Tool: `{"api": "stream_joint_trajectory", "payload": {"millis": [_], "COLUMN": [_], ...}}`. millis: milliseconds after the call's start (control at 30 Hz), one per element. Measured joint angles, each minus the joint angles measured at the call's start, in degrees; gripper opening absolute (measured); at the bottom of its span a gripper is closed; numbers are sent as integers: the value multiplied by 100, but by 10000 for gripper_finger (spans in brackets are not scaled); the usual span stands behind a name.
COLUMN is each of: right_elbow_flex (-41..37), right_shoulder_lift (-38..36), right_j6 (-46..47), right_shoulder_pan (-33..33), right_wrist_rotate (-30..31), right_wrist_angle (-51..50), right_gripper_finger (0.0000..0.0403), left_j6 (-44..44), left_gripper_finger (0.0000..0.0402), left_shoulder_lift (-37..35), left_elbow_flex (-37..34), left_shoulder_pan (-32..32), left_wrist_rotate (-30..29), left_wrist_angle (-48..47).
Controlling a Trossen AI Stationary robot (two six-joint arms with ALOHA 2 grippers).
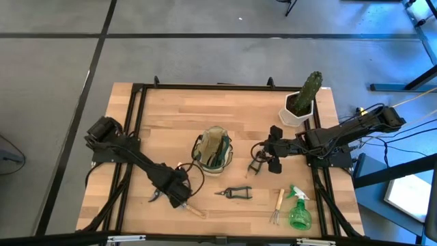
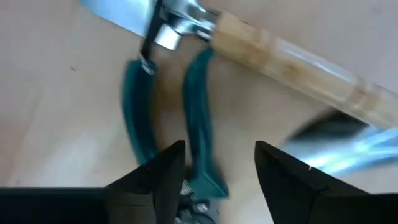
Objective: Pick & Place Garden tools in Gardening bag
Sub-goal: Put the green shear scissors into the green gardening bag
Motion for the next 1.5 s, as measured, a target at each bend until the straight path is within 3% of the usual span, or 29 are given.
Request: {"api": "stream_joint_trajectory", "payload": {"millis": [367,500,667,900,1033,1167,1300,1400,1500], "right_elbow_flex": [0,0,0,0,0,0,0,0,-2], "right_shoulder_lift": [0,0,0,0,0,0,0,0,0], "right_j6": [194,254,264,262,262,178,155,147,113], "right_shoulder_pan": [1,0,0,2,0,0,2,2,0], "right_wrist_rotate": [-7,-9,-9,-9,-9,-6,112,453,582], "right_wrist_angle": [1,11,33,44,88,129,192,191,361], "right_gripper_finger": [263,263,263,263,263,263,263,263,263], "left_j6": [15,-42,-13,-218,-542,-808,-659,156,1681], "left_gripper_finger": [190,147,39,38,38,38,38,38,38], "left_shoulder_lift": [302,329,230,-232,-933,-1760,-2578,-3101,-3423], "left_elbow_flex": [-201,-287,-337,-436,-382,-403,-395,-390,-390], "left_shoulder_pan": [-38,-72,-86,-101,-200,-372,-651,-789,-850], "left_wrist_rotate": [-311,-279,-407,-594,-860,-1616,-2952,-4184,-5071], "left_wrist_angle": [308,454,523,8,-144,-233,-92,444,1371]}}
